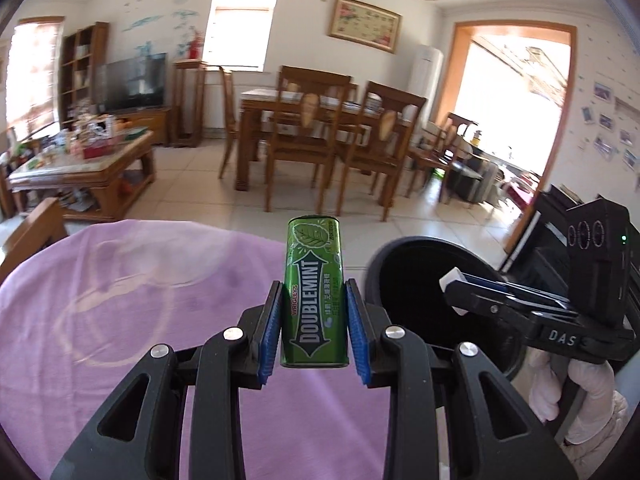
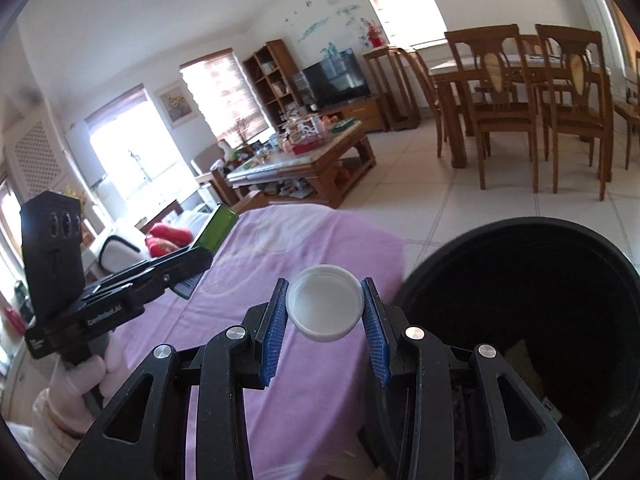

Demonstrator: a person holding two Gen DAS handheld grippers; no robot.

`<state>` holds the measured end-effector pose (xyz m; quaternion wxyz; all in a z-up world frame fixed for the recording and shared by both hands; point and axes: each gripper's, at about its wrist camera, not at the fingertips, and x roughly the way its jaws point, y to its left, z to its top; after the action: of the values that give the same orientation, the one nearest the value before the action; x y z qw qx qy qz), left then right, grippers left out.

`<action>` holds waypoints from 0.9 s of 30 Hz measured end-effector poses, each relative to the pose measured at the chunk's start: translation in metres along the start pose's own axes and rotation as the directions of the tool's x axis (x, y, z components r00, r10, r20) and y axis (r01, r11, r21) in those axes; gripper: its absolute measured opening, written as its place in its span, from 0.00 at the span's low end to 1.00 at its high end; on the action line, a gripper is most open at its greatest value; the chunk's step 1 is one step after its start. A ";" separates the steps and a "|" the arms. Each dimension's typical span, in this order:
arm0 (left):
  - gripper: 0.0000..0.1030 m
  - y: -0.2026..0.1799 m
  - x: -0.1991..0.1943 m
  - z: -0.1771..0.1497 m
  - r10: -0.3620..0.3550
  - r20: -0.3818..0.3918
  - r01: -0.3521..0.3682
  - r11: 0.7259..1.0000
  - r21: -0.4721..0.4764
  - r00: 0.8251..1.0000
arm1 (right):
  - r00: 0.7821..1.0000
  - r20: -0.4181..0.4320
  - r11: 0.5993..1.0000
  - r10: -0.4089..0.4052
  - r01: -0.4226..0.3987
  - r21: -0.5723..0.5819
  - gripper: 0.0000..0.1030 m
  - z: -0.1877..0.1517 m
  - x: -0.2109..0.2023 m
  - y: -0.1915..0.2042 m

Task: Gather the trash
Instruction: 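Carry the green gum box and white cap over the bin with both tools, then open both tools to drop the gum box and cap into the bin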

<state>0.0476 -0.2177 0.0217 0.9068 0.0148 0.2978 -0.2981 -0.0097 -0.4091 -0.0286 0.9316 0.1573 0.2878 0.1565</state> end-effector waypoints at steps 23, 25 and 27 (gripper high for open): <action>0.30 -0.104 0.125 -0.021 -0.147 -0.258 0.180 0.978 0.109 0.955 | 0.968 -0.037 0.966 -0.249 0.251 0.054 0.35 -0.050 -0.035 -0.124; 0.30 -0.104 0.129 -0.022 -0.140 -0.271 0.176 0.978 0.112 0.952 | 0.963 -0.036 0.963 -0.267 0.268 0.039 0.36 -0.051 -0.034 -0.125; 0.31 -0.104 0.129 -0.024 -0.129 -0.272 0.166 0.979 0.117 0.954 | 0.960 -0.039 0.959 -0.279 0.280 0.036 0.36 -0.054 -0.034 -0.126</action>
<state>0.0612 -0.3673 -0.0529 0.8312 0.0947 0.3941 -0.3806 -0.0422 -0.5250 -0.1028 0.9361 0.1317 0.3257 0.0201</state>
